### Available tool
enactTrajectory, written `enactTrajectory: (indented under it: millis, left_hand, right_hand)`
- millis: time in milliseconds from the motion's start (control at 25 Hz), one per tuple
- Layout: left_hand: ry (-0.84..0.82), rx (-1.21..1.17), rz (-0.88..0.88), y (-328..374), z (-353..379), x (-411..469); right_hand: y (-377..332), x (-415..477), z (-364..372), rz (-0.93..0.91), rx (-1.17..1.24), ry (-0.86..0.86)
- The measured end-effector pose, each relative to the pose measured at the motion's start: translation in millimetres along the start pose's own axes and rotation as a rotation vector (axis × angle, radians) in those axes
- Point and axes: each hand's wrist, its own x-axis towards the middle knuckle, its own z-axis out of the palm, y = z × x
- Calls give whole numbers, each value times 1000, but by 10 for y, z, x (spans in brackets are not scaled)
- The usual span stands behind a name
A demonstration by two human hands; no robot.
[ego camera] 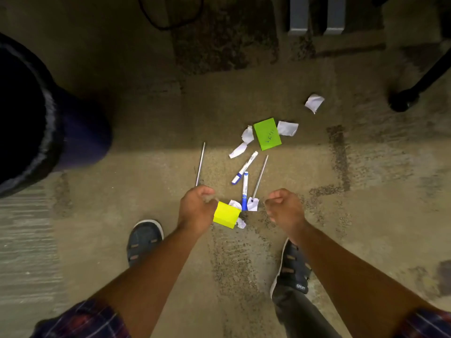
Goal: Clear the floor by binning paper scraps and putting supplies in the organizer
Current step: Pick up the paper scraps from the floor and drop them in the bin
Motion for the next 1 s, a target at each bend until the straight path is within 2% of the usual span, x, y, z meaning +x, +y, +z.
enactTrajectory:
  millis: [120,200,280,360,520,600,680,840,920,1000]
  left_hand:
    - [-37,326,182,-281,441,209]
    - [-51,678,262,-378,669,397]
    - [-50,955,265,-450,912,587]
    - [-53,1085,225,-519,1131,703]
    - [14,1151,226,-651,1403,760]
    - [30,1113,197,-681,1424,774]
    - [2,974,124,-661,1361,809]
    - [-73,166,-49,-441,1106,853]
    - [-70,-12,-85,-300,979,853]
    - [-78,-95,-125,-223,882,875]
  right_hand:
    - [406,343,172,-78,-267,22]
    - [587,548,339,-76,-311,37]
    - [721,725,512,5,-266,55]
    - [824,842,661,91,-148,68]
    - [906,988,850,133,8,86]
    - [903,988,840,152,148,68]
    - [909,934,779,177,258,67]
    - [923,742,670,311,436,70]
    - [957,607,689,369,528,-16]
    - [1047,452,773,376,497,-120]
